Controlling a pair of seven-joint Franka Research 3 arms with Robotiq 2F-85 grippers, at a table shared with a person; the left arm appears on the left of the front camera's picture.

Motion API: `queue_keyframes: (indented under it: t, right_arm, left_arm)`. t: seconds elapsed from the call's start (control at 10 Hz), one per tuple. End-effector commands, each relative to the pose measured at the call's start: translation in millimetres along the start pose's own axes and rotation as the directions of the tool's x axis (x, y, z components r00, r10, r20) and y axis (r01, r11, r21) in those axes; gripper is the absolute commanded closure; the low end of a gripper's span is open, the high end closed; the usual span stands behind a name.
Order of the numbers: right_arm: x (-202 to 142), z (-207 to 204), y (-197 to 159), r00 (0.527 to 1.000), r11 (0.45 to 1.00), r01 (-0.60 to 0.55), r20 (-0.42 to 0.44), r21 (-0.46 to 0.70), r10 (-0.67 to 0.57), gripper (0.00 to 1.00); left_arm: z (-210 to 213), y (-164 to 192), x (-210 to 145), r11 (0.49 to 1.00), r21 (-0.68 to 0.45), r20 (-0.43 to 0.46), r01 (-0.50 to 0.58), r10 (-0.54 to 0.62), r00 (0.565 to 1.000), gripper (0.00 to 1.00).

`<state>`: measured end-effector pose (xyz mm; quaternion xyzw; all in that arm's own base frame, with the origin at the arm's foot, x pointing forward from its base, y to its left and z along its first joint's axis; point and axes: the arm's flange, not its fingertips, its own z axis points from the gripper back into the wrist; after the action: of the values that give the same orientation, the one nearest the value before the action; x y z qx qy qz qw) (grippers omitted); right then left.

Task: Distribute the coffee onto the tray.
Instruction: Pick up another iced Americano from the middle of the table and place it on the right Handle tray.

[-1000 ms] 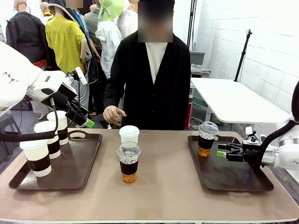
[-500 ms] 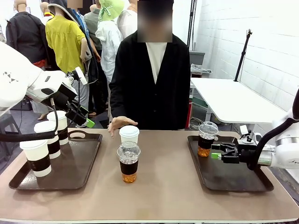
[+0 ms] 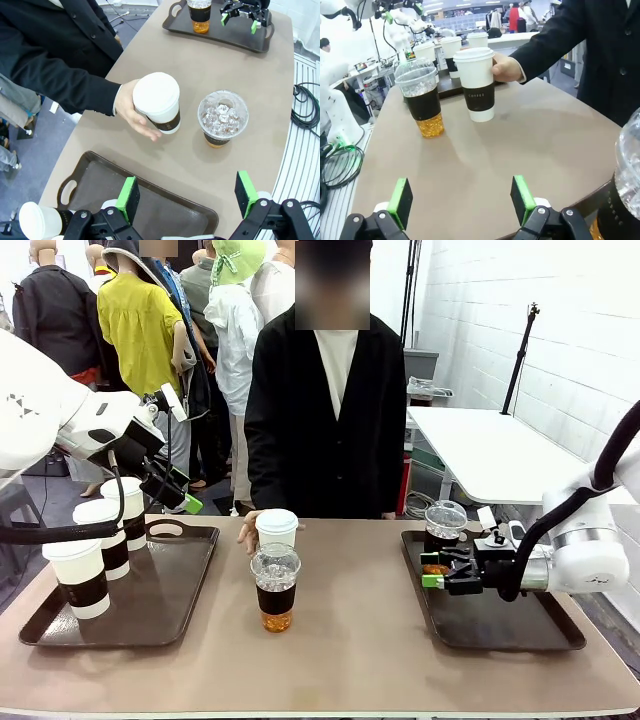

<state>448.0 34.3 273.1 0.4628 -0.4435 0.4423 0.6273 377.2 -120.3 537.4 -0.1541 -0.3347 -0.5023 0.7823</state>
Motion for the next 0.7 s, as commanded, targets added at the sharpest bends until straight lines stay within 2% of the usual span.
queue_keyframes:
  t: [0.0,0.6]
  right_arm:
    - [1,-35,1,0.995,0.996,-0.091,-0.035,-0.009,0.09,0.0]
    - [2,-64,5,0.994,0.993,-0.105,-0.007,0.05,0.105,0.0]
  left_arm:
    - [1,2,-2,1.0,-0.007,-0.001,0.005,-0.005,1.0,0.0]
    - [1,2,-2,1.0,-0.007,-0.001,0.005,-0.005,1.0,0.0]
